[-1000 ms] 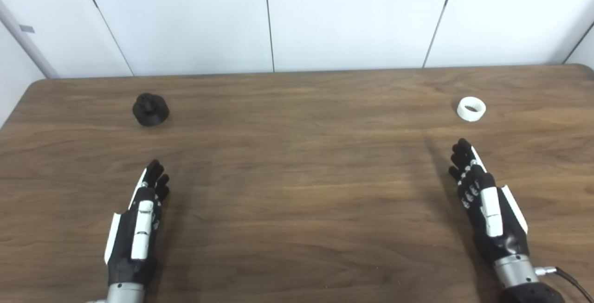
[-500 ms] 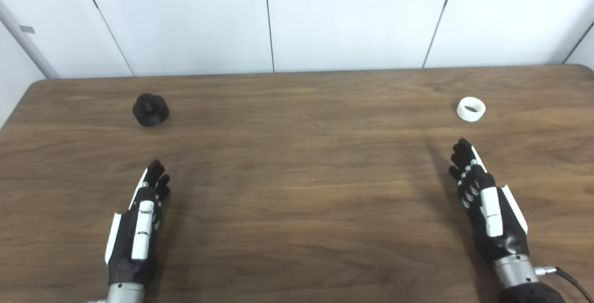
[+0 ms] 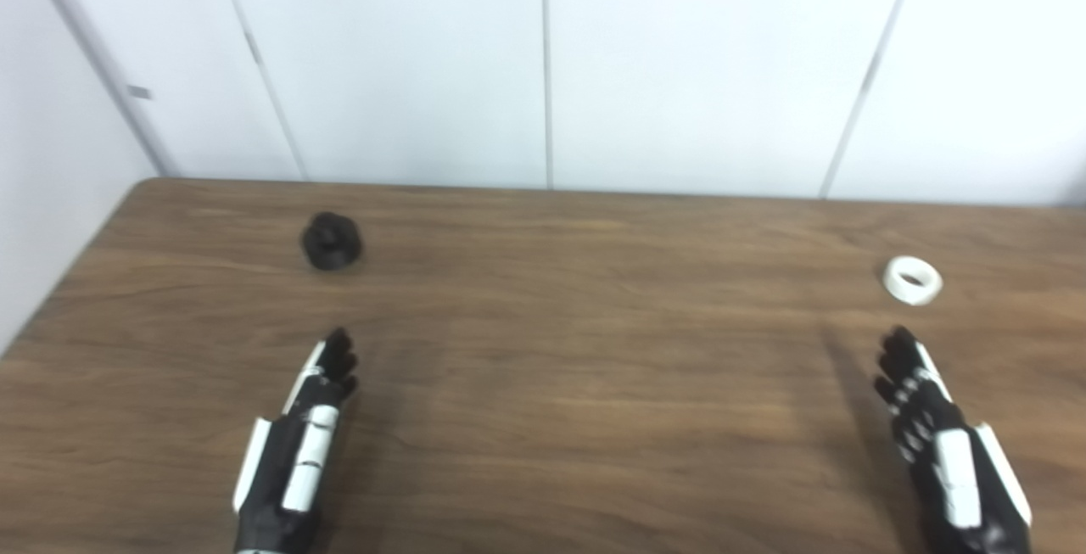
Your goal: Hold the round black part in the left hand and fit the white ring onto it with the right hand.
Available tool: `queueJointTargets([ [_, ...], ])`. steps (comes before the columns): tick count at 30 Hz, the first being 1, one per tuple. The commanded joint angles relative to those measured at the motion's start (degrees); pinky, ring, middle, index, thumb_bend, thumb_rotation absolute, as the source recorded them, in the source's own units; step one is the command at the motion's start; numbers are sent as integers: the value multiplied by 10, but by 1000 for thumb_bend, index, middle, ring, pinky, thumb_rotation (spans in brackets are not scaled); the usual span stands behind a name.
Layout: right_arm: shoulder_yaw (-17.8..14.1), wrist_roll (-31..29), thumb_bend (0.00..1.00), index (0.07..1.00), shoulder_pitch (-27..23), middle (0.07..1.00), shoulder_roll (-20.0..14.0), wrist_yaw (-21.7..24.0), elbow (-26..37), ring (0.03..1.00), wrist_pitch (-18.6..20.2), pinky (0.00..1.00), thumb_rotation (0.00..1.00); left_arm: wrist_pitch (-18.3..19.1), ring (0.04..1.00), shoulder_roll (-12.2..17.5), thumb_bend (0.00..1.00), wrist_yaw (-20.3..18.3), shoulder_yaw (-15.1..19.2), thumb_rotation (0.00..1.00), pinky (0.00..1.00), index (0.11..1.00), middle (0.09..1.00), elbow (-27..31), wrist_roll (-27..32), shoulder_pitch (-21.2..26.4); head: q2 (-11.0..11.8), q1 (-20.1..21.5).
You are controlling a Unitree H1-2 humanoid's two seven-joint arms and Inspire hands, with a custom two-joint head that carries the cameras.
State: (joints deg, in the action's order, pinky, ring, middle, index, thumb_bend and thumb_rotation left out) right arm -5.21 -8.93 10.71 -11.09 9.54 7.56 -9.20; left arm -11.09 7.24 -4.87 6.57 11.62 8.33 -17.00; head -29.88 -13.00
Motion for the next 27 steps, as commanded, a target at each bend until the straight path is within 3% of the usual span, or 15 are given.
queueJointTargets([
  [1,2,-12,577,1000,26,1000,6,9,-71,1000,-16,1000,1000,-3,970,-16,439,5,-8,845,965,973,975,-49,-9,-16,4,-8],
  [14,1,-18,523,1000,20,1000,-1,20,-94,1000,-25,1000,1000,-10,969,-26,469,13,-19,832,949,971,971,-60,-28,-17,35,-44],
  [21,1,-13,504,1000,16,1000,-2,20,-101,1000,-34,1000,1000,-12,962,-30,475,14,-18,792,951,958,964,-63,-25,-15,33,-49],
  [24,1,-19,513,1000,14,1000,-2,22,-104,1000,-34,1000,1000,-2,966,-30,543,17,-19,768,957,968,968,-59,-30,-14,31,-46],
  [27,0,-22,534,1000,14,1000,-4,24,-102,1000,-30,1000,1000,9,971,-31,564,22,-22,680,970,975,969,-53,-40,-14,29,-44],
])
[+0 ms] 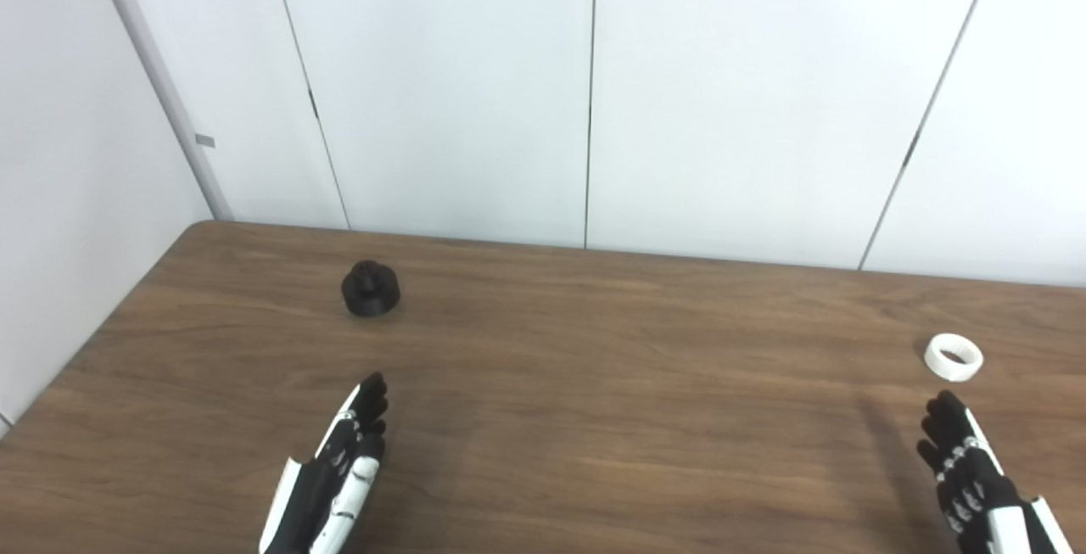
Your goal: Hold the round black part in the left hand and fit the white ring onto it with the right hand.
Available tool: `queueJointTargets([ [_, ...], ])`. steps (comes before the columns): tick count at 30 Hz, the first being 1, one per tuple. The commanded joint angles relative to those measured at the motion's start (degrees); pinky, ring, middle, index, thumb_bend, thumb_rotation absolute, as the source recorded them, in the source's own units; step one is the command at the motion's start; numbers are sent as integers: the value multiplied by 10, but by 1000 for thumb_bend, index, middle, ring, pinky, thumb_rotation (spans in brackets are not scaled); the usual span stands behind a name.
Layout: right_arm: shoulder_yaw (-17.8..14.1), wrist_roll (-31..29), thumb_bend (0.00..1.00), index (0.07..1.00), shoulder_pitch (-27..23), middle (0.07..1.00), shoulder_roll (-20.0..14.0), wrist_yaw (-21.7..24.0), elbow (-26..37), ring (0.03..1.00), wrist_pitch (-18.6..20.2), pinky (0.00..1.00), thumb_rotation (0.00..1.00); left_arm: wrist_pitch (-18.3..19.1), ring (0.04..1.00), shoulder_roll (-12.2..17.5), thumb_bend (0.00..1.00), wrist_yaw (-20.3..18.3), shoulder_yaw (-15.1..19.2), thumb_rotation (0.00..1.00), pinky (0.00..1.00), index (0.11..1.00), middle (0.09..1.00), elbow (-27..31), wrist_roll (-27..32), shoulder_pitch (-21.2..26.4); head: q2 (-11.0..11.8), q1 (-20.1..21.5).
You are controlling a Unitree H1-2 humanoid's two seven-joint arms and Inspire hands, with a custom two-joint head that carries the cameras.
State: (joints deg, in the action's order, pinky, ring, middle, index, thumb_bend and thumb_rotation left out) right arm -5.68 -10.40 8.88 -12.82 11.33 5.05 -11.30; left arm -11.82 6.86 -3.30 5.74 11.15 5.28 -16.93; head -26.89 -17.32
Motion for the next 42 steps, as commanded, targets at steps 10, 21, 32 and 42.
queueJointTargets([
  [10,7,-1,584,1000,33,1000,10,2,-69,1000,1,1000,1000,61,965,-1,652,54,-8,266,949,964,969,27,-157,-1,-7,5],
  [21,7,2,565,1000,28,1000,16,0,-72,996,-2,1000,1000,206,944,72,805,49,59,209,958,941,940,81,-238,85,-7,6],
  [32,9,6,602,1000,27,1000,18,-3,-69,997,7,1000,1000,319,957,171,869,20,54,320,902,940,957,56,-299,163,-7,5],
  [42,10,11,568,1000,23,993,19,-2,-72,985,1,1000,1000,314,983,194,902,36,28,361,908,937,970,-36,-319,228,-10,8],
])
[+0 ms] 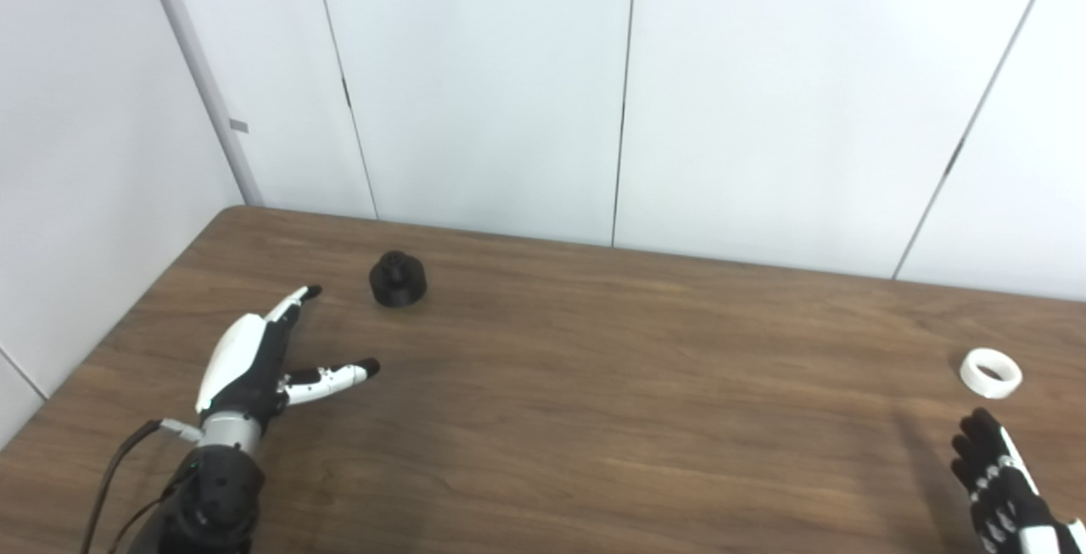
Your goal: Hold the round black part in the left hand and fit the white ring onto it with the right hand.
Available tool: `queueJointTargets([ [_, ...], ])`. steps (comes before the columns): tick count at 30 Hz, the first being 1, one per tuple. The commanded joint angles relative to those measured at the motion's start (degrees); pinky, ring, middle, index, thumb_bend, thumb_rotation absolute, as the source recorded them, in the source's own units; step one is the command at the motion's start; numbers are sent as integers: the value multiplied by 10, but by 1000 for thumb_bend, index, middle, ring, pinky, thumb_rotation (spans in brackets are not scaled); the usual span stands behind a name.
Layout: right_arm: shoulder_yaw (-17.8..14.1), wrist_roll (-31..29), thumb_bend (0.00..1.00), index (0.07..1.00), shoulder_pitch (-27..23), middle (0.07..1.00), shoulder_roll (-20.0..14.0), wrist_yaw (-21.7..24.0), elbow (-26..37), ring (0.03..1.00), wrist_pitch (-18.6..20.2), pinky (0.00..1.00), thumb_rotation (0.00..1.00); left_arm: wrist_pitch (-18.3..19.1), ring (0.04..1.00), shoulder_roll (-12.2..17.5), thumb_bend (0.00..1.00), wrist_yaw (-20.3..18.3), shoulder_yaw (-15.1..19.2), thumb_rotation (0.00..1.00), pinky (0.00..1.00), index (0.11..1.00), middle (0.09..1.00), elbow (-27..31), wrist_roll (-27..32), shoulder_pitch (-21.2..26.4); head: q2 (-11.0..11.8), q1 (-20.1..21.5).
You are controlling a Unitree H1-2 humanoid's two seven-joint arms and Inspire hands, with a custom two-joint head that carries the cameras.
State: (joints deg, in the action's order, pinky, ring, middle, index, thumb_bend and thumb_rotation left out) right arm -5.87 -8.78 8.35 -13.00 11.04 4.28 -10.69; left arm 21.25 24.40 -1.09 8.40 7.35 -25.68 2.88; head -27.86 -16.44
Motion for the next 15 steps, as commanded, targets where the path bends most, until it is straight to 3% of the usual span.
queueJointTargets([
  [1,12,-9,564,1000,28,995,21,4,-65,988,-6,1000,1000,-16,989,20,905,15,-1,364,916,937,971,-6,-11,37,-1,0],
  [8,10,-10,567,1000,29,997,21,5,-67,988,-8,1000,1000,-21,1000,26,945,29,-17,409,993,911,968,-77,-19,92,-1,0],
  [15,12,-6,589,995,31,990,23,3,-66,985,-3,1000,1000,-40,1000,36,953,49,-41,404,1000,898,956,-150,-35,146,-1,6],
])
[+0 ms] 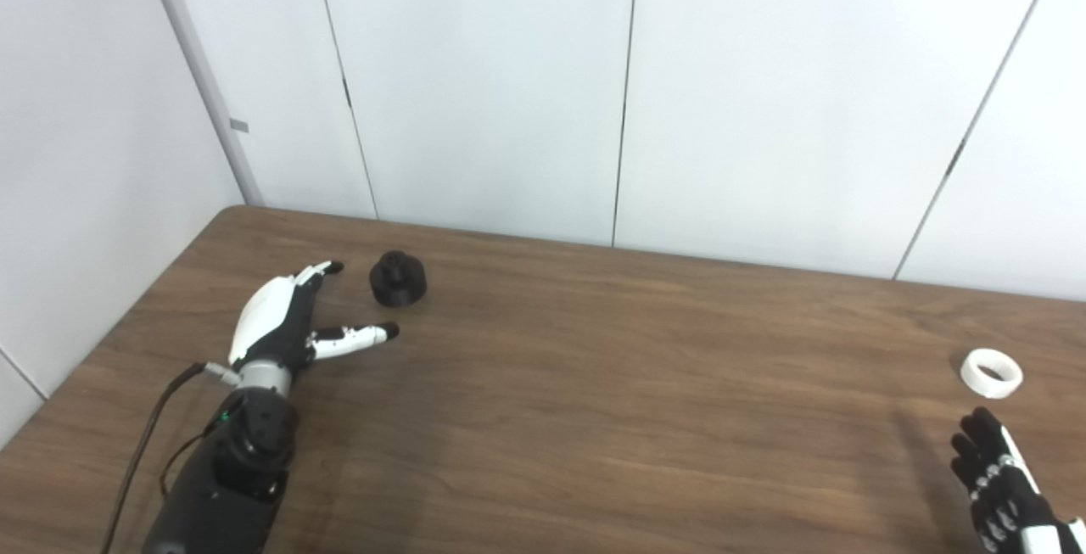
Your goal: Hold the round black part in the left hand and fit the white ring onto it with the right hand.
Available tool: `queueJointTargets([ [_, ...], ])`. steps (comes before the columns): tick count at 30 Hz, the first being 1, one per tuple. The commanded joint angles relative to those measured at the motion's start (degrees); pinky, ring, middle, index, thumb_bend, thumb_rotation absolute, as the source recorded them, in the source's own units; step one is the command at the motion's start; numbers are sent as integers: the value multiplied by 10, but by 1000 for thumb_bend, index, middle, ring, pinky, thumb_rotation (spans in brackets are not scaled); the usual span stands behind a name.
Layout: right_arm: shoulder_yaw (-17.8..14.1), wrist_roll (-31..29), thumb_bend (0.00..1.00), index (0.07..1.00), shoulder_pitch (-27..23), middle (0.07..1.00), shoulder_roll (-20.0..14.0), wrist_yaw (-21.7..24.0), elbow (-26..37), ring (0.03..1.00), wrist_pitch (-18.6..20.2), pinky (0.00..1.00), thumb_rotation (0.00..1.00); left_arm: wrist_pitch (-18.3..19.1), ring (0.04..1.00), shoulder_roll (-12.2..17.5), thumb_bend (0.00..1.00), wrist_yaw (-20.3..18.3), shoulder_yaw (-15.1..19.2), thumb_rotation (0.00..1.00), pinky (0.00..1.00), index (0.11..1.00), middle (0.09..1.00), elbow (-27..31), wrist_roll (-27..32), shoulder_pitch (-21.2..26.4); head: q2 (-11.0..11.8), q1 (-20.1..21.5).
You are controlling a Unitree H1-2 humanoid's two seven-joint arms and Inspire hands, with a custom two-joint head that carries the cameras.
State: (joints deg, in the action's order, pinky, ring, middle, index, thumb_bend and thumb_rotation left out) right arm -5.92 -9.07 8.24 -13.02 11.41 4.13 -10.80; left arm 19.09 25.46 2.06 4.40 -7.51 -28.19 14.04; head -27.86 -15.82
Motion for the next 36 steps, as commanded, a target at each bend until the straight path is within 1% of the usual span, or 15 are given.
queueJointTargets([
  [1,12,-3,591,995,32,989,24,-2,-65,983,-1,1000,1000,-22,1000,27,951,19,-3,404,1000,897,955,-8,-12,39,-1,0],
  [4,13,-1,594,994,30,988,24,0,-72,980,-10,1000,1000,-29,1000,30,952,25,-12,390,1000,895,950,-35,-14,60,0,2],
  [9,15,2,593,993,32,982,24,0,-68,980,-7,1000,1000,-21,1000,37,951,22,-25,382,1000,893,946,-63,-23,86,0,7],
  [11,15,4,594,992,33,984,24,-1,-68,982,-6,1000,1000,-19,1000,40,953,21,-30,374,1000,890,946,-73,-25,94,-1,7],
  [15,15,8,613,990,34,981,26,-3,-66,972,-8,1000,1000,-26,999,48,942,22,-41,369,1000,891,946,-93,-29,106,-1,9],
  [21,16,14,605,994,35,981,27,-5,-63,969,-7,1000,1000,-26,1000,59,945,12,-55,377,1000,885,950,-121,-30,125,-2,9],
  [26,18,18,591,998,35,979,27,-4,-65,966,-10,1000,1000,-25,1000,66,950,7,-67,363,1000,872,939,-144,-29,143,-1,11],
  [28,18,21,599,995,36,978,28,-5,-63,966,-9,1000,1000,-24,1000,69,965,4,-73,389,1000,873,937,-155,-29,150,0,12],
  [33,18,19,585,995,35,979,30,-4,-67,968,-16,1000,1000,-23,1000,67,985,2,-81,415,1000,869,941,-183,-24,170,1,16],
  [36,19,20,589,993,33,978,31,-4,-69,965,-17,1000,1000,-28,992,64,963,0,-86,387,1000,861,934,-206,-21,185,2,19],
])
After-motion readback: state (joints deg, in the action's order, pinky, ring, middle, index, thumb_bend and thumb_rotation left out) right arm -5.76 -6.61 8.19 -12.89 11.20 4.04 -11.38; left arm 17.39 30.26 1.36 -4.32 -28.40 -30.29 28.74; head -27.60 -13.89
